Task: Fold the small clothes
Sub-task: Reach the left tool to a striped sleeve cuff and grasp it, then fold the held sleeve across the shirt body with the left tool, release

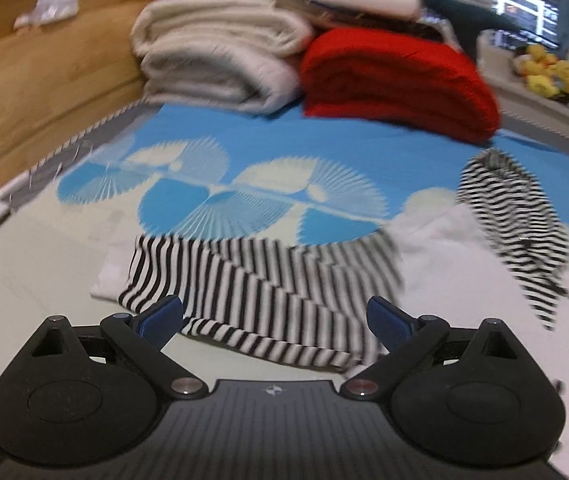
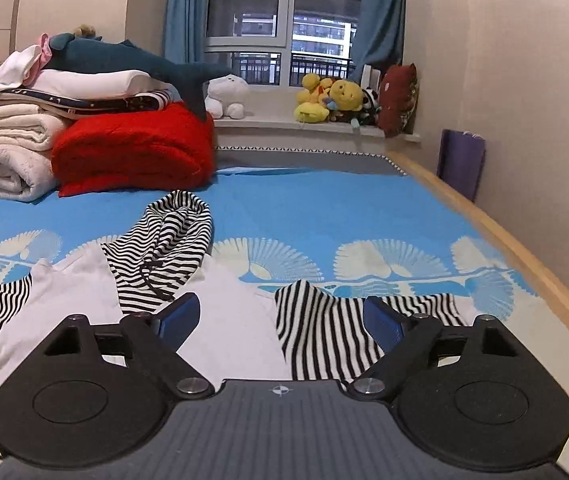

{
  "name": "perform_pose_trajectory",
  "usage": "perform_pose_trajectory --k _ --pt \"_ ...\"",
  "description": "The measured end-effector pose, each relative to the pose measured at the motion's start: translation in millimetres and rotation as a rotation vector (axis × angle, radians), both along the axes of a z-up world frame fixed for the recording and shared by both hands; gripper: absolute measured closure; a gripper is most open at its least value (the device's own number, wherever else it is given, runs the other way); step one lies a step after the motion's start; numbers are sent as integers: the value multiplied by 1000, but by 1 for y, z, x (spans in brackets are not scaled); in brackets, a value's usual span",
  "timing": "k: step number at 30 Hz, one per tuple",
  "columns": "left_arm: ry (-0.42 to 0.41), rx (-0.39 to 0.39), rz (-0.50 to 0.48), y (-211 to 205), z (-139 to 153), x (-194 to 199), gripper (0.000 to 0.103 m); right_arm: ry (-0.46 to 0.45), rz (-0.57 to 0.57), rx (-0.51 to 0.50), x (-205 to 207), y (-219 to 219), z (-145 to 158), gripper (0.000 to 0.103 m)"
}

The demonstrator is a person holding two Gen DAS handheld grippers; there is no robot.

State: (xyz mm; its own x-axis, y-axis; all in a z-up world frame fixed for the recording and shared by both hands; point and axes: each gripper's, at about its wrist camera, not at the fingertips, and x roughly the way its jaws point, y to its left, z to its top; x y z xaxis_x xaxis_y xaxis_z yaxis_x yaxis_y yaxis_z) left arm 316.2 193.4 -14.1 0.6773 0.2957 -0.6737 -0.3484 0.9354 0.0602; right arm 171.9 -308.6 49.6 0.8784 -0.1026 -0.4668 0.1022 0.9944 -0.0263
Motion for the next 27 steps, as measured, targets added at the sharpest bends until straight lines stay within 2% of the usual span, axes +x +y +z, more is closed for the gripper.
perform_pose_trajectory --k 2,4,6,8,9,10,12,14,16,17,19,20,21,22,23,25,27 --pt "7 -7 34 19 -19 11 3 1 23 -14 6 4 -1 14" --pt "26 -37 97 48 -39 20 4 -4 43 -39 11 9 0 17" --pt "12 -70 172 81 -52 27 5 -3 64 -62 16 12 -1 20" --pt "-7 -74 244 111 -63 31 6 3 83 -82 21 16 -2 28" --pt "-17 -93 286 127 -69 32 8 4 91 -89 23 17 -3 38" --pt "-17 -125 327 142 -76 33 10 3 95 -92 25 18 -4 51" --pt "-16 -230 408 173 -89 30 20 5 89 -88 29 16 -3 62" --pt "-17 -307 454 194 -103 30 24 13 68 -82 33 14 -4 68" --pt "-9 -324 473 204 -110 29 28 30 54 -71 37 11 -6 68" --pt "-10 -297 467 203 -111 30 28 39 49 -69 38 10 -8 68" --pt "20 -222 445 198 -113 38 37 56 44 -77 40 11 -12 68" --pt "37 -188 440 195 -113 41 52 61 43 -89 41 12 -14 68" --pt "47 -163 432 193 -112 43 77 63 43 -106 41 14 -15 68" --pt "56 -147 421 191 -110 45 92 62 43 -125 41 16 -17 68" --pt "65 -133 421 188 -107 47 98 61 43 -147 41 19 -19 68" --pt "54 -87 440 180 -96 53 98 64 44 -184 39 21 -22 68" --pt "-4 -41 397 160 -72 58 99 81 42 -193 39 21 -24 68"
